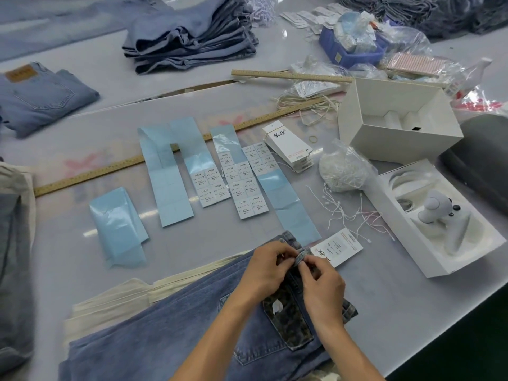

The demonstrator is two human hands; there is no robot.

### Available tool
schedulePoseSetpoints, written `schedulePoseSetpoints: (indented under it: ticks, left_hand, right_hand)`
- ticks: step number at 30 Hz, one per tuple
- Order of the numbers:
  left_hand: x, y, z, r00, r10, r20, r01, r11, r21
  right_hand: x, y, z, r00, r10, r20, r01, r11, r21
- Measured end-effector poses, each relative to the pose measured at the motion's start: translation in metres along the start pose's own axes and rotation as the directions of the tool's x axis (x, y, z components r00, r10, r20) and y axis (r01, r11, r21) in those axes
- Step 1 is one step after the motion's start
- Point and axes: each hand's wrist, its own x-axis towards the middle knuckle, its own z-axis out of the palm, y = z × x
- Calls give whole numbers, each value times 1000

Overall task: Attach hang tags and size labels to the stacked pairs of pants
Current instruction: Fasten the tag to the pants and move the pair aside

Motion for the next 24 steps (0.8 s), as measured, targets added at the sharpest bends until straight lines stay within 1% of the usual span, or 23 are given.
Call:
schedulePoseSetpoints:
  ticks: [3, 5, 7, 9, 10, 12, 13, 15, 19, 21, 22, 24]
  left_hand:
    - [0, -1, -1, 1000, 2, -9, -2, 1000, 2]
    - [-3, 1, 2, 999, -17, -49, 15, 999, -33]
    - [-5, 5, 2, 990, -93, -104, 76, 985, -155]
    - [-8, 8, -3, 977, -165, -136, 114, 939, -325]
    - [-10, 11, -7, 972, -187, -145, 112, 903, -415]
    - [-13, 16, -18, 966, -216, -145, 88, 797, -598]
    - [-14, 18, -24, 965, -219, -142, 71, 746, -662]
    - [-16, 21, -30, 969, -213, -125, 54, 679, -732]
    - [-20, 22, -31, 965, -239, -110, 67, 627, -776]
    - [-21, 20, -33, 951, -278, -133, 72, 621, -780]
    - [-22, 18, -35, 941, -303, -152, 75, 623, -779]
    - [-23, 14, -39, 916, -348, -199, 72, 630, -773]
  right_hand:
    - [-1, 0, 0, 1000, 6, 12, -6, 1000, 1]
    - [0, -1, -2, 998, -42, 43, 44, 998, -35]
    - [2, 0, -8, 982, -140, 124, 160, 972, -172]
    - [4, 0, -19, 945, -252, 206, 314, 875, -368]
    - [6, -1, -26, 930, -290, 224, 362, 825, -435]
    - [11, -3, -44, 916, -332, 225, 401, 764, -505]
    - [13, -4, -52, 908, -358, 217, 418, 743, -522]
    - [17, -7, -67, 877, -426, 223, 475, 692, -544]
    - [13, -27, -79, 778, -552, 301, 617, 576, -537]
    - [10, -38, -78, 736, -567, 370, 669, 526, -525]
    - [11, -43, -76, 726, -554, 407, 684, 529, -502]
    - [13, -48, -72, 717, -520, 464, 695, 589, -413]
